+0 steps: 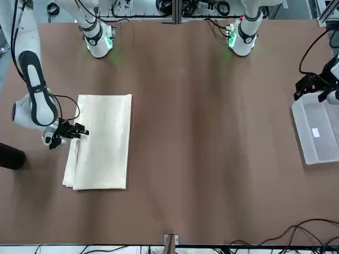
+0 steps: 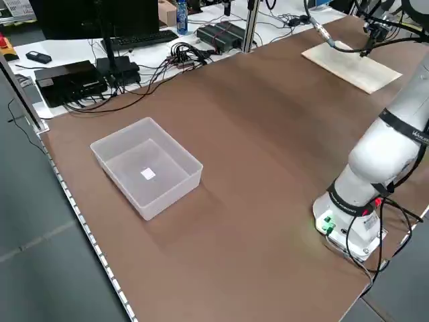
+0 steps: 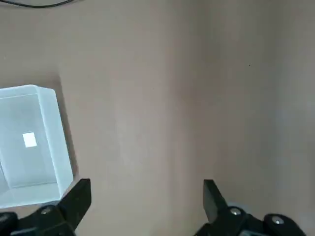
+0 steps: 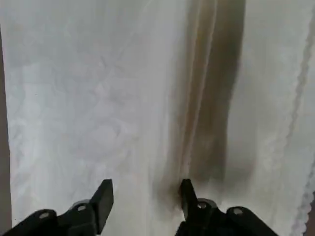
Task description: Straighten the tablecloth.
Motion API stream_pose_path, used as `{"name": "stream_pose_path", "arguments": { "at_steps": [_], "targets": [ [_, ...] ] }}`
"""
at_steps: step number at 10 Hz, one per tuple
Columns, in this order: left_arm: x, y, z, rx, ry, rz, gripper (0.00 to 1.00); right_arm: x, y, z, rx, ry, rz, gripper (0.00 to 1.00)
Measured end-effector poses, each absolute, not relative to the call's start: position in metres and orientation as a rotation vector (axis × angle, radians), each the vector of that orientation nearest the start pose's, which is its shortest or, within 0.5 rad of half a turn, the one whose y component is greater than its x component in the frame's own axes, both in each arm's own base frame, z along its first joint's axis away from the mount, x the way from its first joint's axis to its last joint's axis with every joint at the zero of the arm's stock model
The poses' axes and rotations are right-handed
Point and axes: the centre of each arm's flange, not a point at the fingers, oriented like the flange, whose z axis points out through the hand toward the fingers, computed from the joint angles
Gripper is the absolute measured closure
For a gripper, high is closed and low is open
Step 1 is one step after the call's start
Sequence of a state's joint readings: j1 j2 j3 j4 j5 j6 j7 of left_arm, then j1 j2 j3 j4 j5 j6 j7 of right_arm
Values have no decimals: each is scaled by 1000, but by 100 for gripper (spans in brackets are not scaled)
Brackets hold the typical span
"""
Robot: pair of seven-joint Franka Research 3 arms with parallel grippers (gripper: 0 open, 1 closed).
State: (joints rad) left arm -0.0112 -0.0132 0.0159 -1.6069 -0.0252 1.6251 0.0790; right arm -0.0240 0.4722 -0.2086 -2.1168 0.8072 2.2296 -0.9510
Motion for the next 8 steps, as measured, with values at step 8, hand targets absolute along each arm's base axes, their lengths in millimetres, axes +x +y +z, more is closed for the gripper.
{"name": "stream_pose_path", "arguments": {
  "at_steps": [8],
  "targets": [
    [559, 0, 617, -3162, 116, -64, 0, 534, -86, 172, -2532, -197, 64, 98]
  ]
}}
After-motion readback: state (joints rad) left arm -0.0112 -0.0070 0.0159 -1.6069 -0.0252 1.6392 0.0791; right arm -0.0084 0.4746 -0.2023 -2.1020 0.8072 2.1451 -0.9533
